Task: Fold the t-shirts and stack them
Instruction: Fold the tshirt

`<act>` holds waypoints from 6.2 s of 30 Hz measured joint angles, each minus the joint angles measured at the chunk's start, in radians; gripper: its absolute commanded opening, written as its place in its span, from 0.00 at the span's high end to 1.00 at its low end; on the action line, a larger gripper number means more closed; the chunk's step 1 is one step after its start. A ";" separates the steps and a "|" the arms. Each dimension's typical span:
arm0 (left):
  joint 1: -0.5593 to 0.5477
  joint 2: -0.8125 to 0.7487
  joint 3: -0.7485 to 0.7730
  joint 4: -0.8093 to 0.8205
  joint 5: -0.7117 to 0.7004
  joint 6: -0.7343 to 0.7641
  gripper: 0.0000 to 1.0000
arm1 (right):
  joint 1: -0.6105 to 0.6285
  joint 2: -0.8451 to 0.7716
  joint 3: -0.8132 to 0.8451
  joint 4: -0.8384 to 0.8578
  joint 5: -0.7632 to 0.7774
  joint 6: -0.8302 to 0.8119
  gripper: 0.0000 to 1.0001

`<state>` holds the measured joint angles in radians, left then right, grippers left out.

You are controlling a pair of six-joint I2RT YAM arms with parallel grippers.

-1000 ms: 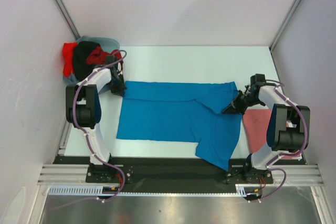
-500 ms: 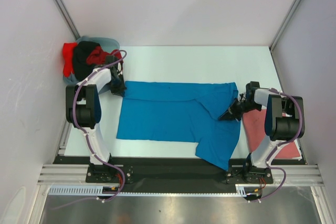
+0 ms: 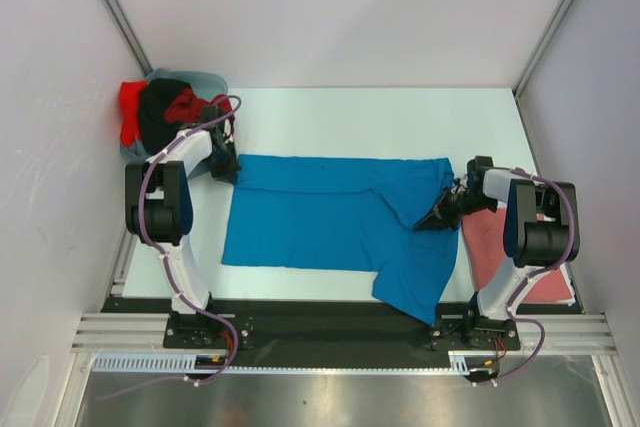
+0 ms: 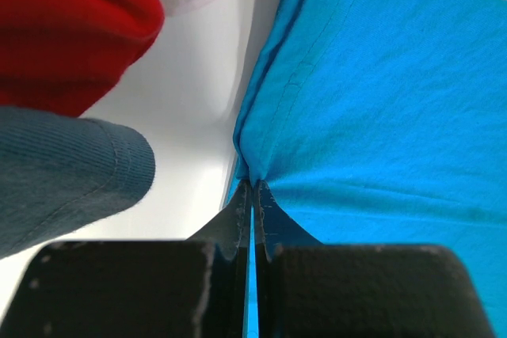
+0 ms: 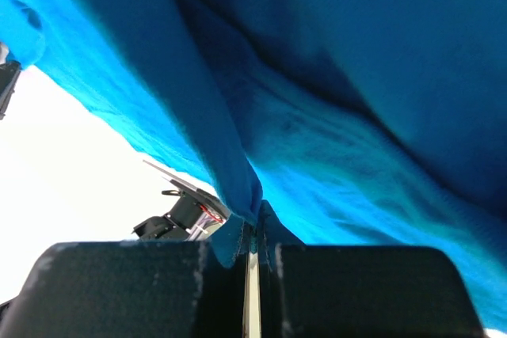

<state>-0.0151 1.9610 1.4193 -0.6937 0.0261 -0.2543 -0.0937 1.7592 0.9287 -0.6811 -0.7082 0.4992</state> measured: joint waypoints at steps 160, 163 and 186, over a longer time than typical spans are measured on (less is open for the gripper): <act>-0.142 -0.209 -0.228 0.076 0.061 -0.146 0.51 | 0.307 0.100 0.422 -0.012 0.586 -0.215 0.34; -0.126 -0.142 -0.179 0.074 0.055 -0.145 0.51 | 0.307 0.108 0.439 -0.021 0.587 -0.222 0.33; -0.065 -0.014 -0.079 0.078 0.070 -0.139 0.81 | 0.281 0.148 0.446 -0.055 0.640 -0.206 0.42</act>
<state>-0.0799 1.9472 1.3407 -0.6155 0.0963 -0.3931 0.1875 1.9068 1.3743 -0.7357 -0.0677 0.2932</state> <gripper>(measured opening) 0.247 0.595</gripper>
